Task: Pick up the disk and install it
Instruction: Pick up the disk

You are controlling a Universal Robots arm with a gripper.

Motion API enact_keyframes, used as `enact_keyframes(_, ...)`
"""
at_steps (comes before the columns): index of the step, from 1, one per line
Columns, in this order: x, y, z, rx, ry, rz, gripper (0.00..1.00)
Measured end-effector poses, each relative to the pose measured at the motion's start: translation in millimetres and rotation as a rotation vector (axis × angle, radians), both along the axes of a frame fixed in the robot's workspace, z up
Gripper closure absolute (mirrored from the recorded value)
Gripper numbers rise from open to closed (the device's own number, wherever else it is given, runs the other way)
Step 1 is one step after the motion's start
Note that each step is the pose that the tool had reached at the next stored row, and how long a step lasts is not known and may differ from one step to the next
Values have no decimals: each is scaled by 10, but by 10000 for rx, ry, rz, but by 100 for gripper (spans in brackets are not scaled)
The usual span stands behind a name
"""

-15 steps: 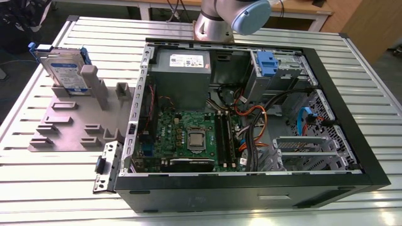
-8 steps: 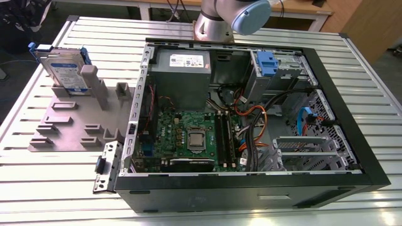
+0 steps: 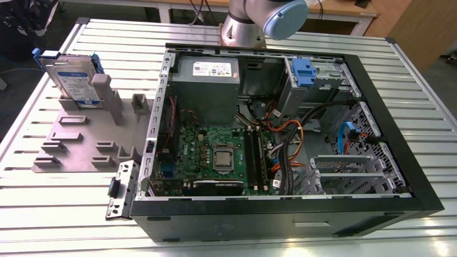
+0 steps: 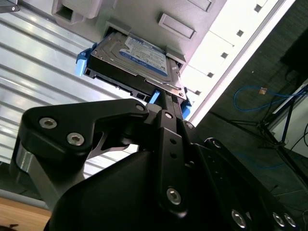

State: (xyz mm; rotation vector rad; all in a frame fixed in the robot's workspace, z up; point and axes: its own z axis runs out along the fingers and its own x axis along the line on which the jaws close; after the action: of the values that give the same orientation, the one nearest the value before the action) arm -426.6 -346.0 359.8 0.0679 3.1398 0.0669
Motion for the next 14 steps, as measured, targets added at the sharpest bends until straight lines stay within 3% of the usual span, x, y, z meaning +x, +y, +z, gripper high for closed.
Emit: enact_keyframes(14, 0, 0, 0, 0, 0, 154, 89)
